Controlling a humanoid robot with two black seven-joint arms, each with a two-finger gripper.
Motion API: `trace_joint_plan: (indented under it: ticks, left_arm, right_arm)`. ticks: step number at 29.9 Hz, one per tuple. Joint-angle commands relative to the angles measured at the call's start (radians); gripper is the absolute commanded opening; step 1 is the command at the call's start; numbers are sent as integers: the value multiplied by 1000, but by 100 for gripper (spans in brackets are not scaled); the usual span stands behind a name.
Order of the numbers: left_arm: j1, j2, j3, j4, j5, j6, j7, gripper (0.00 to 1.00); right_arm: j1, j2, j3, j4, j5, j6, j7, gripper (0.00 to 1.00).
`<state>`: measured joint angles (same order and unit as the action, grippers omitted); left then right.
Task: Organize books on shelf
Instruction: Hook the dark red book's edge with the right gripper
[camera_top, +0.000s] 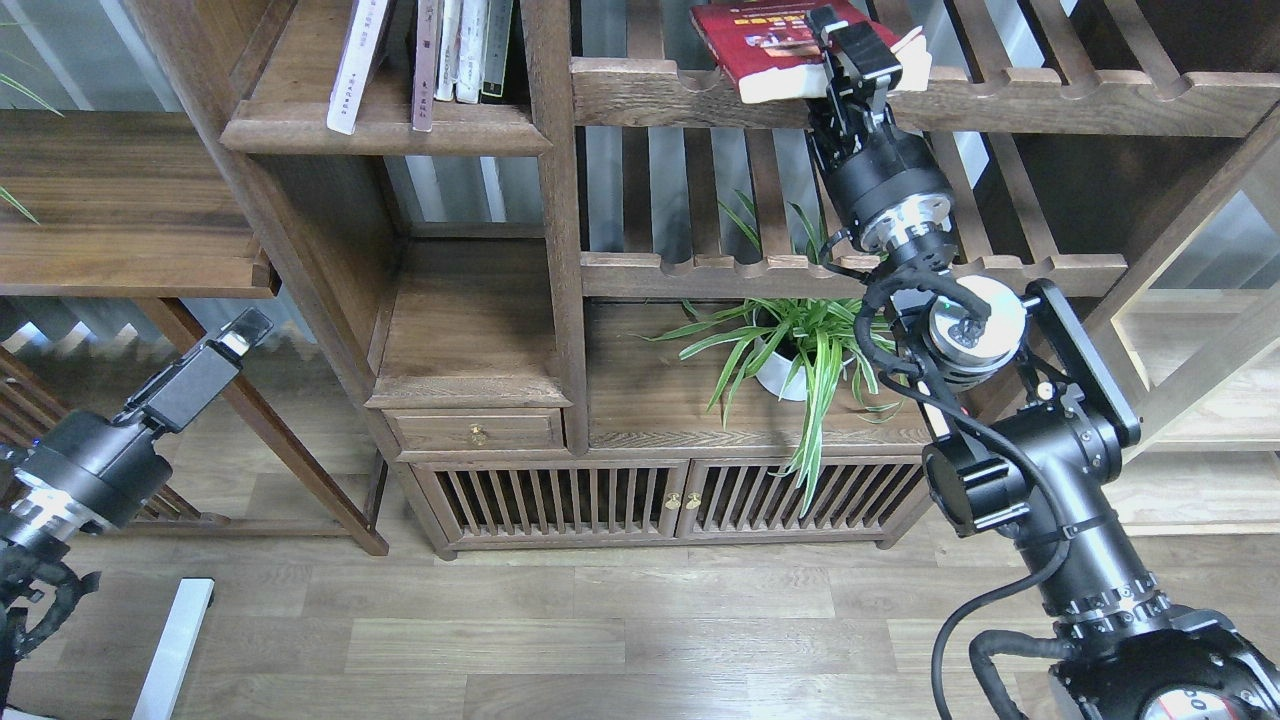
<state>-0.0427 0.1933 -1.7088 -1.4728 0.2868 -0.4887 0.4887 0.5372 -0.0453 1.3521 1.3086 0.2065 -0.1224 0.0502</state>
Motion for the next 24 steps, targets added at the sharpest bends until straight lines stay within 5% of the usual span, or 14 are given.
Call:
trace_joint_plan:
  ticks: [1, 3, 14, 24]
  left_arm:
    - [1, 0, -2, 2, 0, 0, 0, 99]
    - [1, 0, -3, 3, 0, 0, 0, 99]
    - [0, 0, -2, 3, 0, 0, 0, 99]
    - [-52, 11, 9, 95, 2, 0, 0, 99]
  right_arm:
    - [1, -28, 1, 0, -1, 18, -1, 12]
    - [0, -47, -4, -2, -2, 47, -3, 5]
    - [-17, -68, 65, -2, -6, 82, 5, 5]
    - [-49, -131, 128, 15, -2, 240, -3, 4]
